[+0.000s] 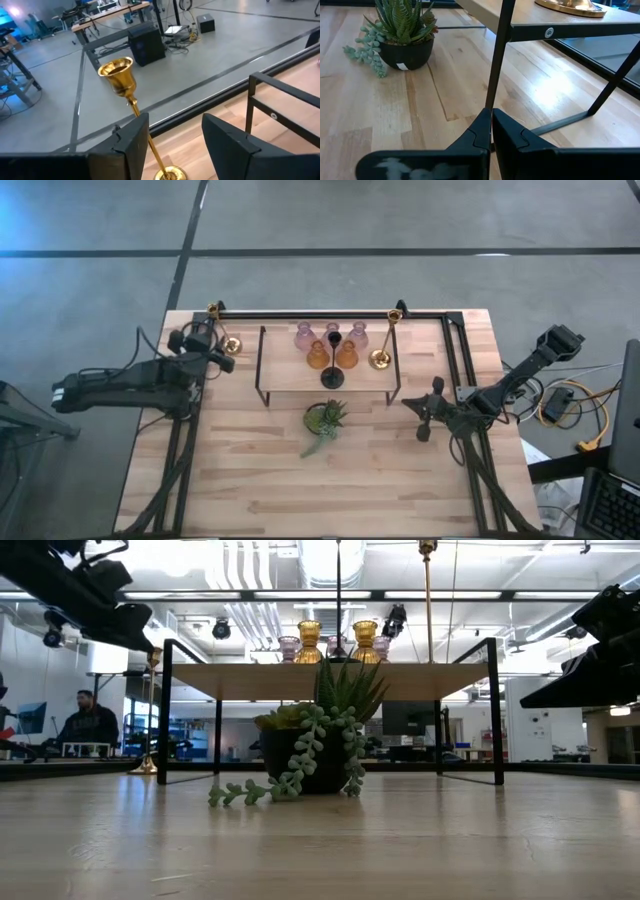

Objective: Pick & Place candle stick holders
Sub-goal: Put the gold candle holder on the shelf

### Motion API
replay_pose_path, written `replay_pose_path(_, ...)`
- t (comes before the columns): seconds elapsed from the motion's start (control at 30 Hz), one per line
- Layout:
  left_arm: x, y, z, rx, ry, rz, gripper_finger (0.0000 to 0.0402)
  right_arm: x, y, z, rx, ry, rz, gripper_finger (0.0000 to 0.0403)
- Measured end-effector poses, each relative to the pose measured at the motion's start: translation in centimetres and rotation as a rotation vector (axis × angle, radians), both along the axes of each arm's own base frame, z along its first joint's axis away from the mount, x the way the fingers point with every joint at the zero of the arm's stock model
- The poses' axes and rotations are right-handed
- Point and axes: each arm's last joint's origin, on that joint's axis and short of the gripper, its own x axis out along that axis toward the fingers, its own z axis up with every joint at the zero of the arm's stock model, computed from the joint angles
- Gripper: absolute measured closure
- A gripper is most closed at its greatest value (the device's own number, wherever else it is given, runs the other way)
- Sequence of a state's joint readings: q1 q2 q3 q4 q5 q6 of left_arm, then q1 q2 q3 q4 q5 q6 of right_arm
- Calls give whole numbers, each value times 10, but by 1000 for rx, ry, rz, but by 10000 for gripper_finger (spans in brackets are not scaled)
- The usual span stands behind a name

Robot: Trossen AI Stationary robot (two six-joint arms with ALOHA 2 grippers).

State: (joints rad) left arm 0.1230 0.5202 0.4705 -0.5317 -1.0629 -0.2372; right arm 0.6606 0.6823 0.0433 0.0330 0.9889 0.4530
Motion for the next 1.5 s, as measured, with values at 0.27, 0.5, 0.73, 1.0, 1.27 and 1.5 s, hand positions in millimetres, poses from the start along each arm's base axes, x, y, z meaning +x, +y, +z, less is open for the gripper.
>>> replay_pose_path(0.27,-1,0,-4,-14,-43,19,213,0,0,0,0,0,1,394)
replay_pose_path(0.5,-2,0,-27,-47,-48,41,213,0,0,0,0,0,1,394)
replay_pose_path(0.73,-2,0,-42,-28,-65,87,213,0,0,0,1,0,1,394)
replay_pose_path(1.0,-3,1,-54,10,-81,138,213,0,0,0,1,-1,0,394)
replay_pose_path(1.27,-2,1,-58,1,-88,129,213,0,0,0,1,-1,1,394)
replay_pose_path(1.5,2,2,-52,23,-129,118,213,0,0,0,1,-1,0,394)
